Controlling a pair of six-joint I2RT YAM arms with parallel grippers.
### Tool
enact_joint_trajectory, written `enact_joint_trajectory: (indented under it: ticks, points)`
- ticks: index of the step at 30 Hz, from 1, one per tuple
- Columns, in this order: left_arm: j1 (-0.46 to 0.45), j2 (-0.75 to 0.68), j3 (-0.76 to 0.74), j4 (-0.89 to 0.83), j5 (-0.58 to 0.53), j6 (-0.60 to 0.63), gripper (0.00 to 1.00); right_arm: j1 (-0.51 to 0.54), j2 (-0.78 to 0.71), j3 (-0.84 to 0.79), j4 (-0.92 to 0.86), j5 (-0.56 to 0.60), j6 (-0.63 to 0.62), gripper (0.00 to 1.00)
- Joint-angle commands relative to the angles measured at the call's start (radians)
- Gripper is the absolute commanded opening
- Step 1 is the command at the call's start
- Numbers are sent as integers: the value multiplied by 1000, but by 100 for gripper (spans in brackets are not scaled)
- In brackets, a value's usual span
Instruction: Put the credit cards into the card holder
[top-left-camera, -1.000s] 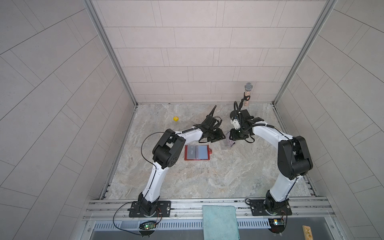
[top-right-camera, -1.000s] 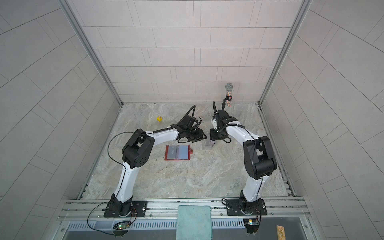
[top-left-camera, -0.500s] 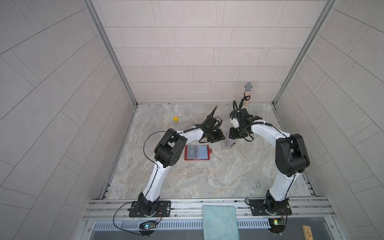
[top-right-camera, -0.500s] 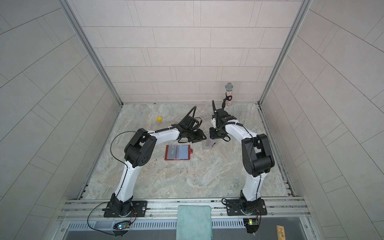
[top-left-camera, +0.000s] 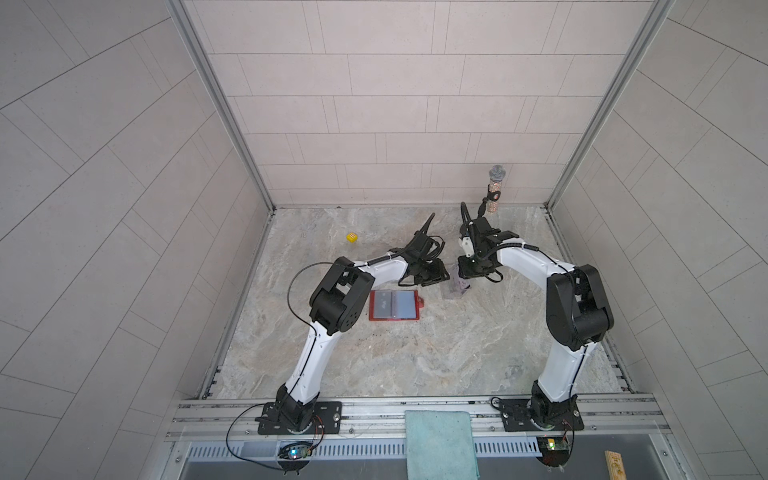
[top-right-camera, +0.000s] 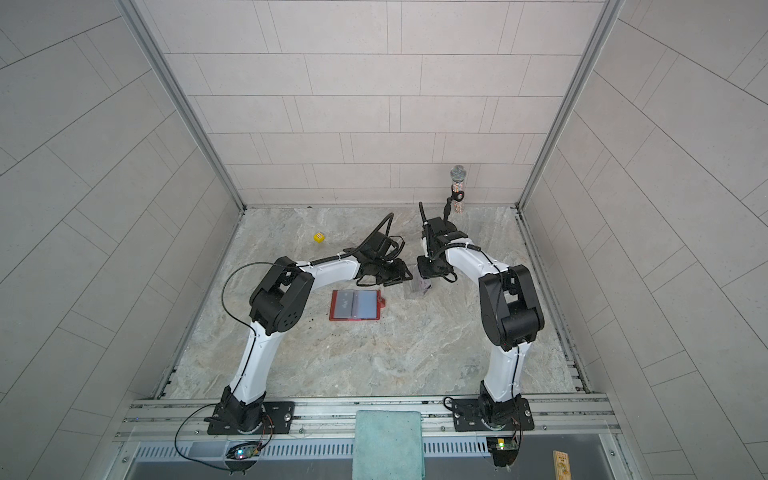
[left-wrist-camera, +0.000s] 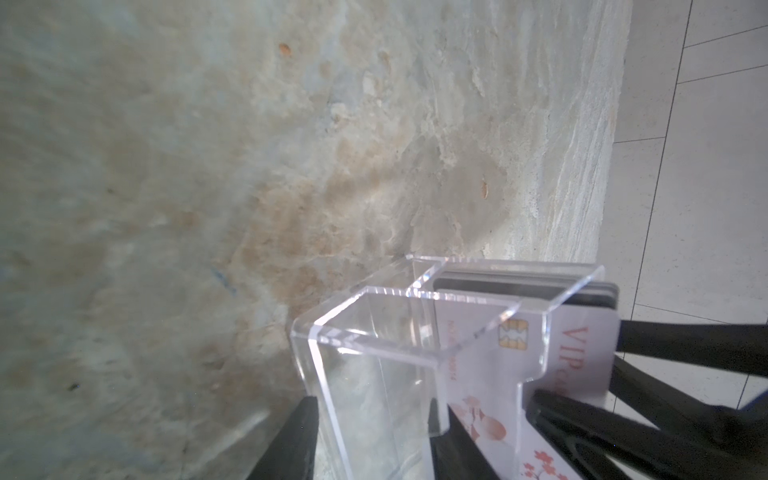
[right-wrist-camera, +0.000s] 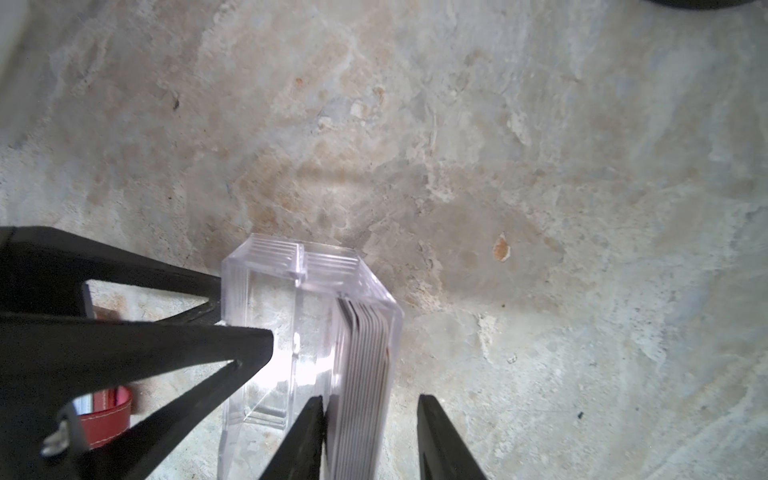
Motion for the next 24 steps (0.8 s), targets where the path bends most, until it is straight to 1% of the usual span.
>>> enact_joint_trajectory:
  ticks: [1, 14, 24]
  points:
    - [-5, 16, -14, -56, -40, 19, 46, 7, 7, 22, -45, 60, -12, 39]
    - [-5, 8, -21, -56, -45, 14, 46, 23, -33, 39, -78, 94, -14, 38]
    - [-5, 8, -21, -54, -46, 11, 46, 24, -51, 41, -87, 99, -14, 35]
